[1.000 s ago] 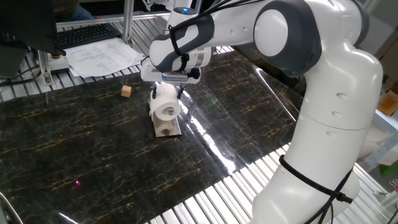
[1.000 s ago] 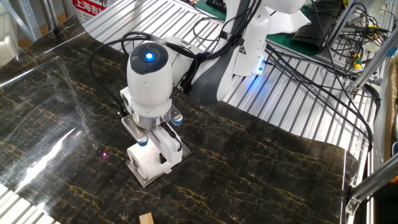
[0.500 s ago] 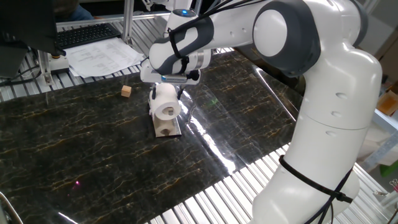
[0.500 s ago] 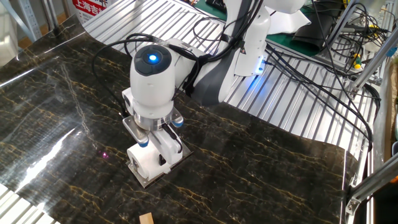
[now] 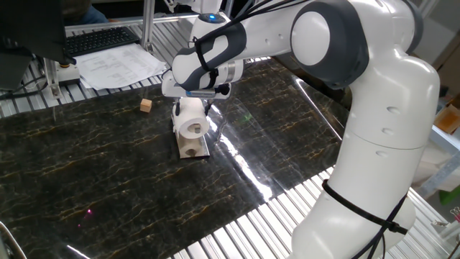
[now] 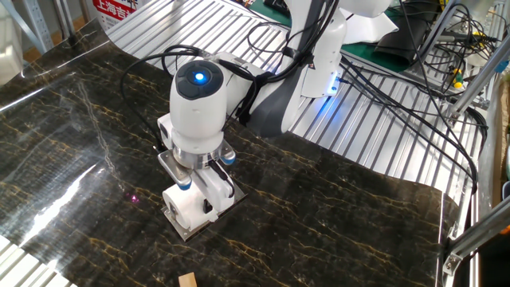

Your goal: Take the roll of paper down from the shelf

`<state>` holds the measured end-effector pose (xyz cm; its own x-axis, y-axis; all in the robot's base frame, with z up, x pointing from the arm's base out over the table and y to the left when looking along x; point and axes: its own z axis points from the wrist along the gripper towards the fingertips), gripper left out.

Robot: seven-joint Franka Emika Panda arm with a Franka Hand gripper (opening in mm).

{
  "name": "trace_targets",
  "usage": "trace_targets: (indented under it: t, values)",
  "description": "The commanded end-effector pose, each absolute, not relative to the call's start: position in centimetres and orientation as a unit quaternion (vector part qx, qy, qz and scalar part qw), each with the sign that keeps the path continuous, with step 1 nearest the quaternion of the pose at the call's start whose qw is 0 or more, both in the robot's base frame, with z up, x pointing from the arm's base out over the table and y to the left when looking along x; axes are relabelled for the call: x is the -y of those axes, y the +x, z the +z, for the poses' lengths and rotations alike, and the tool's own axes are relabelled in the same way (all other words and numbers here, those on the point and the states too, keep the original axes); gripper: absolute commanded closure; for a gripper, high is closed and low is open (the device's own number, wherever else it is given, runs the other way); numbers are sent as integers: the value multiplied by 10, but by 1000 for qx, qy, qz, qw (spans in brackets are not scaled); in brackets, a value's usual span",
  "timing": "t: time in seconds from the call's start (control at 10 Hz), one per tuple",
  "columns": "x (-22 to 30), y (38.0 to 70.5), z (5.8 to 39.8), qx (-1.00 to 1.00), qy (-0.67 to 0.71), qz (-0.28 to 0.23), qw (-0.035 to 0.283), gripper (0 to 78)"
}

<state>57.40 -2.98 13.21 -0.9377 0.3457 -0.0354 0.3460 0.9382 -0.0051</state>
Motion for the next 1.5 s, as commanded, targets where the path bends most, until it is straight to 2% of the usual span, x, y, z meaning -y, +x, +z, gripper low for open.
trace_targets:
  t: [0.1,0.8,0.9,1.5]
  values:
    - [29,575,133,-985,173,-5,17,763]
    - [29,575,133,-985,173,-5,17,763]
    - [31,570,146,-984,179,-4,1,763]
    - [31,566,149,-984,181,0,-4,763]
